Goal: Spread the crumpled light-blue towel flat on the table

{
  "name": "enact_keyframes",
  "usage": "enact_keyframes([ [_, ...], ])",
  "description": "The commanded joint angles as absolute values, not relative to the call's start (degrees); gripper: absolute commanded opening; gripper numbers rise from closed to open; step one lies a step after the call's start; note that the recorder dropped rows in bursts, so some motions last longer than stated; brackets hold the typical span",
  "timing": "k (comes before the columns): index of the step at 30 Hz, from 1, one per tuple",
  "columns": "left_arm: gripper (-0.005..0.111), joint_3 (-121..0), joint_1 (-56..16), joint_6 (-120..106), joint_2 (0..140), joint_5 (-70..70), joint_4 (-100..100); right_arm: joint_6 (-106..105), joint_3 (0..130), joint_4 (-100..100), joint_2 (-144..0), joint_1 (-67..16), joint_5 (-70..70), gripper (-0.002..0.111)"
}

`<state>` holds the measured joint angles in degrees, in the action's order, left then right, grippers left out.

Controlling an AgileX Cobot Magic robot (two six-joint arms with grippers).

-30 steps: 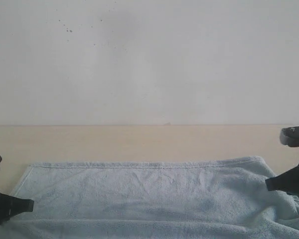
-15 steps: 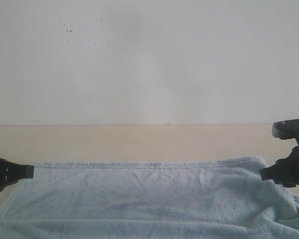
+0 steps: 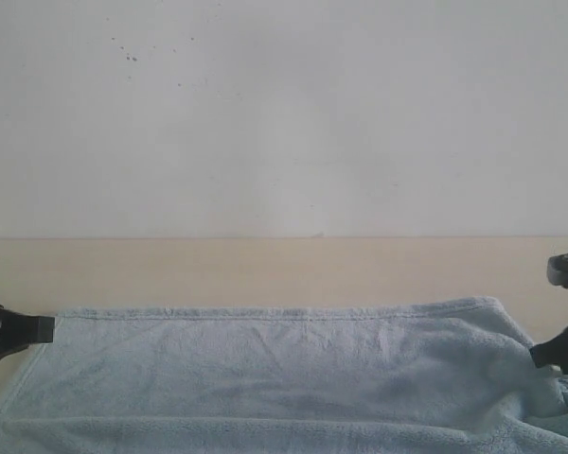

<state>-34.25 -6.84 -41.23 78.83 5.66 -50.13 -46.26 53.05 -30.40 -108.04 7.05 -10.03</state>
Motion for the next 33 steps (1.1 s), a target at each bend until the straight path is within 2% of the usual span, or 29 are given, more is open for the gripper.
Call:
enact_keyframes([
  [1,0.004,-34.0,-7.2,-40.7,78.5,6.0,-50.1,-47.1,53.4,-29.3,-110.5,7.4,-10.7,0.028],
  [12,0.004,-34.0,-7.2,-40.7,78.5,5.9,-50.3,-46.8,53.4,-27.7,-112.6,7.4,-11.8,0.028],
  [14,0.004,-34.0,-7.2,-40.7,78.5,5.9,-50.3,-45.4,53.4,-27.7,-112.6,7.4,-11.7,0.023],
  [18,0.004,-34.0,-7.2,-40.7,78.5,5.9,-50.3,-42.1,53.4,-27.7,-112.6,7.4,-11.4,-0.001],
  [27,0.004,-34.0,-7.2,-40.7,78.5,5.6,-50.3,-37.4,53.3,-27.7,-111.7,8.3,-11.9,0.0],
  [33,0.004,-34.0,-7.2,-40.7,78.5,5.6,-51.1,-36.9,53.3,-26.6,-107.9,16.5,-13.7,0.0],
])
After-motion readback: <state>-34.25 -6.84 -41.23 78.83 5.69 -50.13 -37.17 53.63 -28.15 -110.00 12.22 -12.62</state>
